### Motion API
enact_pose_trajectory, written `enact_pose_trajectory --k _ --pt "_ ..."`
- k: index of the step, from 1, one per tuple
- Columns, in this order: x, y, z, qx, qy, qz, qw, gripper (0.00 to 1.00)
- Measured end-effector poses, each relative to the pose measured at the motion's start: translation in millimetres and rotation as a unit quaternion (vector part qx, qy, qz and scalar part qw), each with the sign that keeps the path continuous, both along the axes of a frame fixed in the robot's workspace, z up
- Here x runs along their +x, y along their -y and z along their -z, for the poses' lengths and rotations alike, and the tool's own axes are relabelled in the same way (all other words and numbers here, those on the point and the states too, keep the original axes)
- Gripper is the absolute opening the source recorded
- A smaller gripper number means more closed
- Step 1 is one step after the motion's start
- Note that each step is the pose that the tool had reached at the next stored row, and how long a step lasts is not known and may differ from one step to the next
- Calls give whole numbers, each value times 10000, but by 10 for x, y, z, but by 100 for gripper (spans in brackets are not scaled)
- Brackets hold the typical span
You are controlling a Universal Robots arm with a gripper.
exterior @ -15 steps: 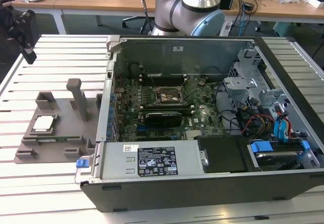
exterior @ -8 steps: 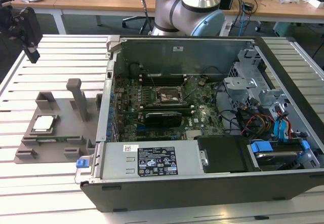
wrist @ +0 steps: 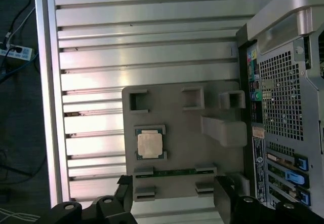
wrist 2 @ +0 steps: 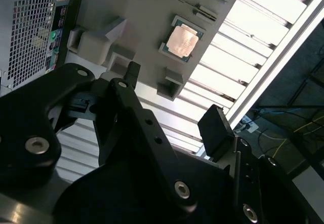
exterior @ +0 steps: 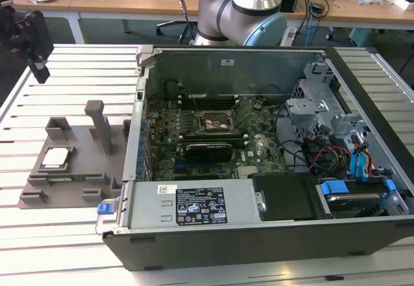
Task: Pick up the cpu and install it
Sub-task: 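Pick up the cpu and move it towards the insertion slot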
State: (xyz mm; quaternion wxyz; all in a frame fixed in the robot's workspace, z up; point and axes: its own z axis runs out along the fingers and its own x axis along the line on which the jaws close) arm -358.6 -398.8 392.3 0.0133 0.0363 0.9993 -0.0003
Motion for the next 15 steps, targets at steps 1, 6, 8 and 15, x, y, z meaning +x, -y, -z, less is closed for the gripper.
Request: enact_pose_trajectory --k 1,6,8,15 --pt "-6 0 2 0 0 1 10000 74" --pt "-34 1 28 -1 -1 -1 10000 74" --pt "-37 0 36 0 0 0 10000 74" --pt "-38 0 67 0 0 0 10000 74"
